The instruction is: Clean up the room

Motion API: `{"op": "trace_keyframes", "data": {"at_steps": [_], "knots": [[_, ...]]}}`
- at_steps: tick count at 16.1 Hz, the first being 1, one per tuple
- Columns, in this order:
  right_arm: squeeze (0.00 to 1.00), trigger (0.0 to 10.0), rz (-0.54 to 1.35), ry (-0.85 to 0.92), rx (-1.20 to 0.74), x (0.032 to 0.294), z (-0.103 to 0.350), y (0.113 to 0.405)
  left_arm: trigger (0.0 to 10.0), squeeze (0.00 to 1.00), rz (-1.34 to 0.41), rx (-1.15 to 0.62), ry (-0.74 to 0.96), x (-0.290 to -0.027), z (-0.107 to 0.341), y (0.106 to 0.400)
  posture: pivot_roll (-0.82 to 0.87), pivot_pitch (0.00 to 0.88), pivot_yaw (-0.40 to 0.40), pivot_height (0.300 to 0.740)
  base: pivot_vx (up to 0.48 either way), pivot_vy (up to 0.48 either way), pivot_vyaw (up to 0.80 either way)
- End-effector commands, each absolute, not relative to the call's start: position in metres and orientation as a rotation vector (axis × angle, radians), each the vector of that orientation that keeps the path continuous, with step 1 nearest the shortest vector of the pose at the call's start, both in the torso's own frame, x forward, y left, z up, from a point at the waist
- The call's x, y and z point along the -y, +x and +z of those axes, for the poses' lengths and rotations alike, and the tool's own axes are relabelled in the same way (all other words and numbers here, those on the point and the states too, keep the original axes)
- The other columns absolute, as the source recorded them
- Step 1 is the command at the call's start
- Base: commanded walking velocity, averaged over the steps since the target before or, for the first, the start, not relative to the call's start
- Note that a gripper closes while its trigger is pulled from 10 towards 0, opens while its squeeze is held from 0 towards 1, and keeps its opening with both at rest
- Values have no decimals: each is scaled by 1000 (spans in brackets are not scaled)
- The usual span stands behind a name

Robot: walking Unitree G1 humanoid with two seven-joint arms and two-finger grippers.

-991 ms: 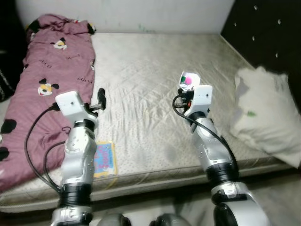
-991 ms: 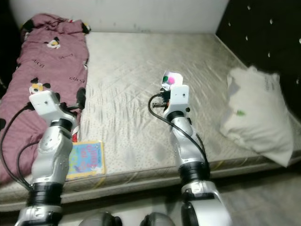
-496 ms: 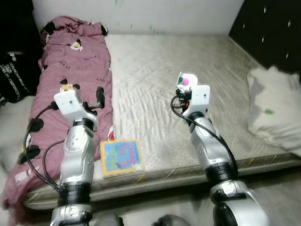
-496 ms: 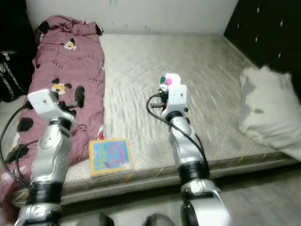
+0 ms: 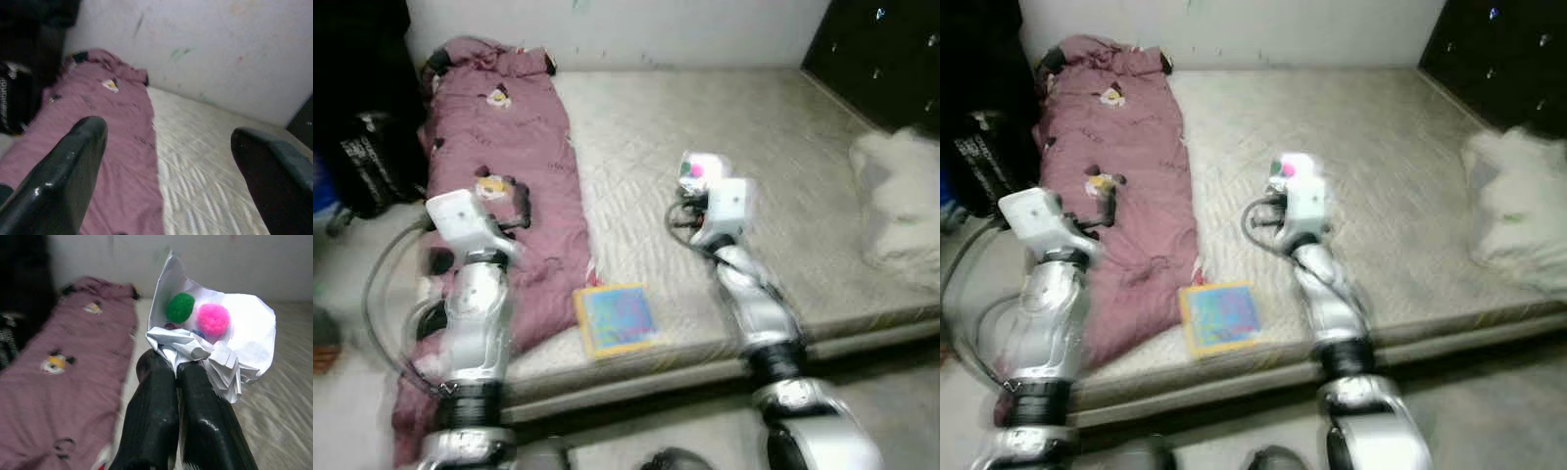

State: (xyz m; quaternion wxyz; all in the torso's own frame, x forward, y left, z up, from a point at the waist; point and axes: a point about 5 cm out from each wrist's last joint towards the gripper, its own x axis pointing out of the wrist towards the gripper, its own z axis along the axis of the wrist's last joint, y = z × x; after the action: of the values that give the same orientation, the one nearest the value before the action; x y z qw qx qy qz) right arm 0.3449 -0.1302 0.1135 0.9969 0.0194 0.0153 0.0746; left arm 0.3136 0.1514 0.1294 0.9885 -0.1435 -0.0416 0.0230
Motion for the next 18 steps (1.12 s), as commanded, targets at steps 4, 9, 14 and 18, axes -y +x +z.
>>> {"op": "trace_keyframes", "data": {"at_steps": [4, 9, 14, 18], "knots": [[0, 10000, 173, 49, 11, 122, 124, 347, 10000, 0, 93, 109, -257, -161, 134, 314, 31, 0, -68, 740, 0, 101, 800], [0, 10000, 176, 35, 33, 123, 126, 344, 10000, 0, 110, 93, -258, -165, 132, 313, 24, 0, -66, 740, 0, 0, 85], [0, 10000, 223, -9, 24, 113, 118, 335, 10000, 0, 162, 94, -226, -175, 135, 302, 56, 0, -67, 740, 0, 0, 766], [0, 10000, 248, -5, -9, 111, 110, 325, 10000, 0, 179, 77, -229, -179, 133, 296, 53, 0, -82, 740, 0, 0, 794]]}}
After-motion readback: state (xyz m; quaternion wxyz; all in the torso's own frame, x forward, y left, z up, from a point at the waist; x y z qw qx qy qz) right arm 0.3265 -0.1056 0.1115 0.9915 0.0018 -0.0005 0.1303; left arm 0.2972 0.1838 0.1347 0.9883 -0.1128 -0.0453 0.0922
